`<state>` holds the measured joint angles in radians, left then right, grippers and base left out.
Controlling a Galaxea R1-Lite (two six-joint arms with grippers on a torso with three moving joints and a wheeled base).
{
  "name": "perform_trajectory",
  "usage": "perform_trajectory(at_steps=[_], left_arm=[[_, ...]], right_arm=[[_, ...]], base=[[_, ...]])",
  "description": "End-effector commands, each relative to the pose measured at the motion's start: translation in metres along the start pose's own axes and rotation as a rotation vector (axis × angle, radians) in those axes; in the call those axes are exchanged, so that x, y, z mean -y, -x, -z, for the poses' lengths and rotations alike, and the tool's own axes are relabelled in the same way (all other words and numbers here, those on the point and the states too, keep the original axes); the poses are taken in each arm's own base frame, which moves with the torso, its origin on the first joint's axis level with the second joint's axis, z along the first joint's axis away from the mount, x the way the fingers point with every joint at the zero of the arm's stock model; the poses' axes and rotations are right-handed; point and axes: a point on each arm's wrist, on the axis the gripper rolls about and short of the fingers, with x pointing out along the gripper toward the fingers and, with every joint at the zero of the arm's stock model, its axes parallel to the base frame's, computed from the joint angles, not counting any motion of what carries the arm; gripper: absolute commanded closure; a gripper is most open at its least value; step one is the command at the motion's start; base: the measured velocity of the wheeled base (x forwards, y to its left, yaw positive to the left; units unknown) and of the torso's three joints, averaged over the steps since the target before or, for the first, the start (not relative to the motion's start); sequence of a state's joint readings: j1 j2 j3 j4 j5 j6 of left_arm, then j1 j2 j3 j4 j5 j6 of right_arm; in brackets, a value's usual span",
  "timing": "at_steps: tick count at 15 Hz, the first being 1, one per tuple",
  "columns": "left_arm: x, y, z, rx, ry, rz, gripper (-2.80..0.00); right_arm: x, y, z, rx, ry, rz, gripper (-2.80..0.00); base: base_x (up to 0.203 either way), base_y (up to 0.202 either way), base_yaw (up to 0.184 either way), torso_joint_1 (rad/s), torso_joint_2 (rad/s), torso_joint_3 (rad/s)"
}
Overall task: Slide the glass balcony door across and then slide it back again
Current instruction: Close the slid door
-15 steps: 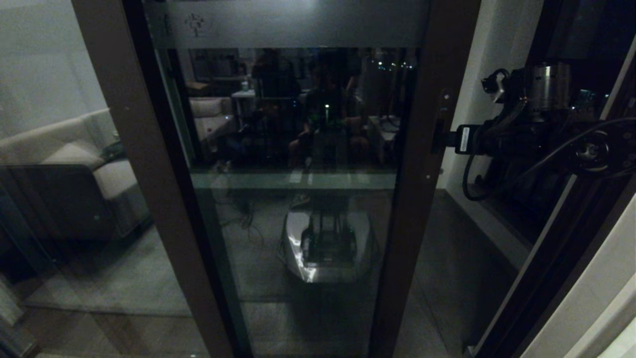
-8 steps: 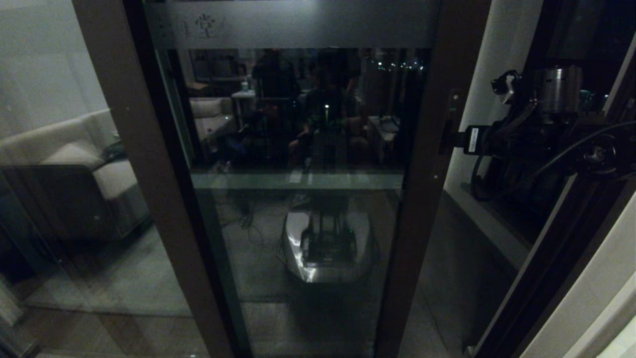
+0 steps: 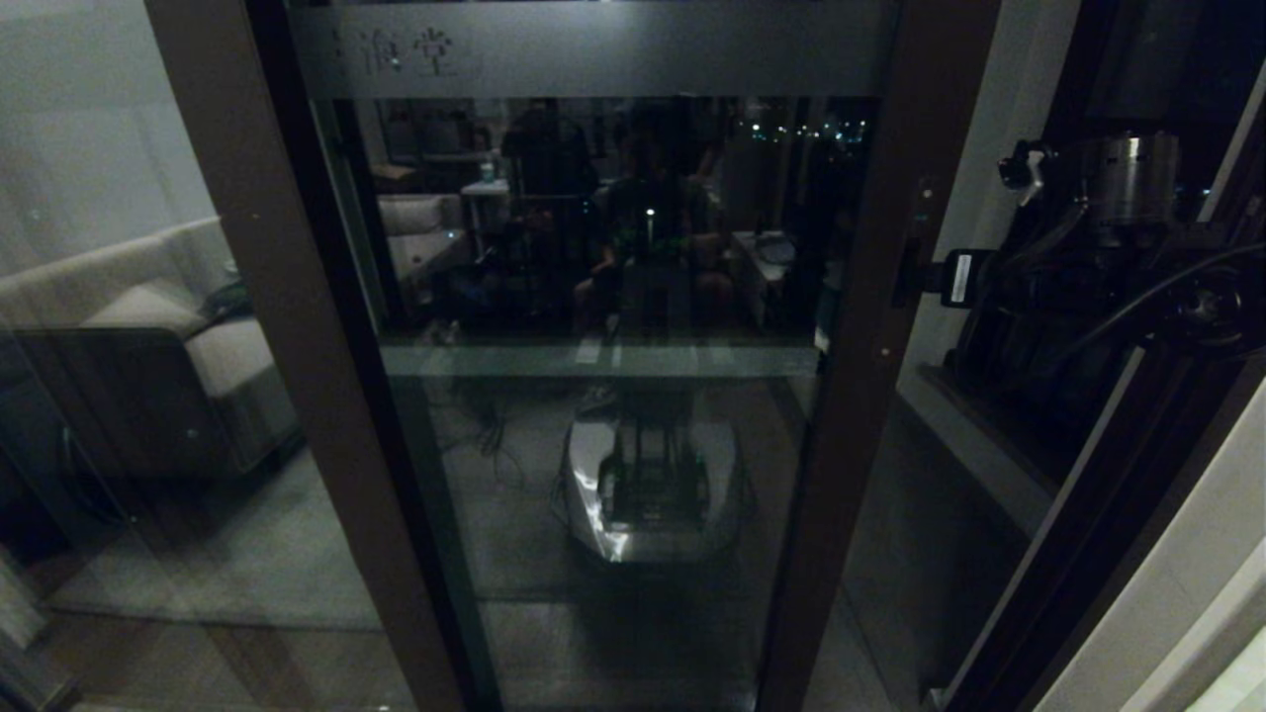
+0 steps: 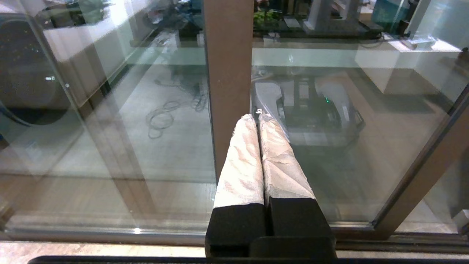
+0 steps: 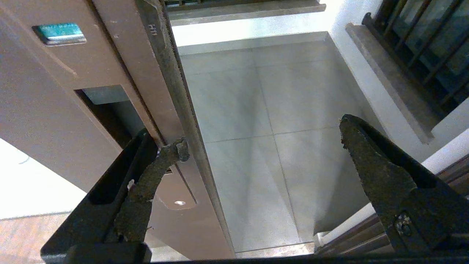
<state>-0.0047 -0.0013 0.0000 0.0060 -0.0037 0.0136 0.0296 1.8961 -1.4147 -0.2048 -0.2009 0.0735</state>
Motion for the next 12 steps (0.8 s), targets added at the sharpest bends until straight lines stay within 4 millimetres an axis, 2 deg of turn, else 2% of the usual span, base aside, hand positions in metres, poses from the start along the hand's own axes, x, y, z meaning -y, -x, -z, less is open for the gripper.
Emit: perform_trajectory(at_steps=[1, 12], left_arm=[[0.0, 0.0, 0.0, 0.0, 0.0, 0.0, 0.0], [0.0, 0.0, 0.0, 0.0, 0.0, -0.001, 0.0]], right_arm=[[0.007, -0.004, 0.003, -0.006, 0.002, 0.007, -2.8], [0.025, -0.007, 0.005, -0.011, 0.006, 0.045, -2.8]], base=[[0.0, 0.0, 0.0, 0.0, 0.0, 0.0], [0.0, 0.0, 0.0, 0.0, 0.0, 0.0]])
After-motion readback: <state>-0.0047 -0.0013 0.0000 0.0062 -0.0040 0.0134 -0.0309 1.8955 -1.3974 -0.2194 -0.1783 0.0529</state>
